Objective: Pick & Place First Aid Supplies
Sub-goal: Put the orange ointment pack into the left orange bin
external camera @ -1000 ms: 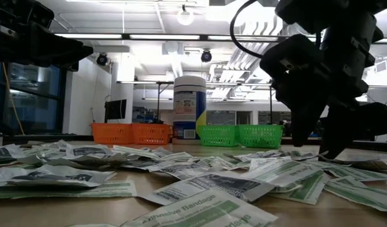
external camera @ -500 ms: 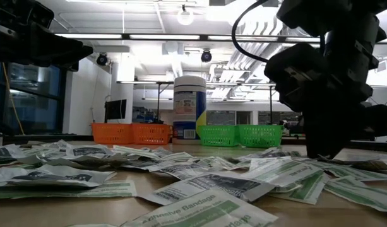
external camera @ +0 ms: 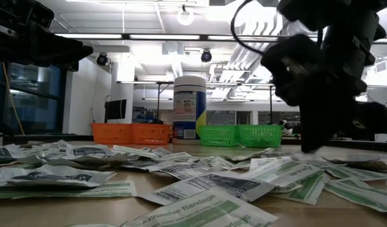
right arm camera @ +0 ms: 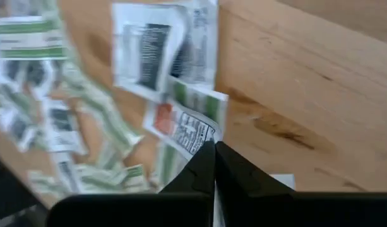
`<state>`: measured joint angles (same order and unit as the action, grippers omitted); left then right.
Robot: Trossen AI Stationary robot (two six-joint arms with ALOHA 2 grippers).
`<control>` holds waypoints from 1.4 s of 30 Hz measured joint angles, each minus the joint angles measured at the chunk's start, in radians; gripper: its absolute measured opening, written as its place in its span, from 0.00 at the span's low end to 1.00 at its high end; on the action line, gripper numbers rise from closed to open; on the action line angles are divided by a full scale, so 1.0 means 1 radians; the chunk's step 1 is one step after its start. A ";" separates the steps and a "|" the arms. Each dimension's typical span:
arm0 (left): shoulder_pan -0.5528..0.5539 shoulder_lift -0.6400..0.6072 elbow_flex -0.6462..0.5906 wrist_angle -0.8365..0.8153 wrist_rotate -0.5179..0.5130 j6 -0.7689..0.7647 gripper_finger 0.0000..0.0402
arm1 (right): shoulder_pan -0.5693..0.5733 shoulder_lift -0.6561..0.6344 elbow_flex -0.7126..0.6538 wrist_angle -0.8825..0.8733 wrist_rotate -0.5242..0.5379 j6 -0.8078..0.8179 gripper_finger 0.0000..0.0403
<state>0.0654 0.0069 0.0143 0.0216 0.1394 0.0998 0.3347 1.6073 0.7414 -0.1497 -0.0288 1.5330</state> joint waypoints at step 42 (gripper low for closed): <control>0.000 0.000 0.000 0.132 -0.078 -0.036 0.35 | -0.154 -0.306 0.000 0.377 0.487 -0.881 0.00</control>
<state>0.0653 0.0067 0.0143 0.1536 0.0615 0.0635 0.1804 1.3014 0.7414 0.2271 0.4580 0.6523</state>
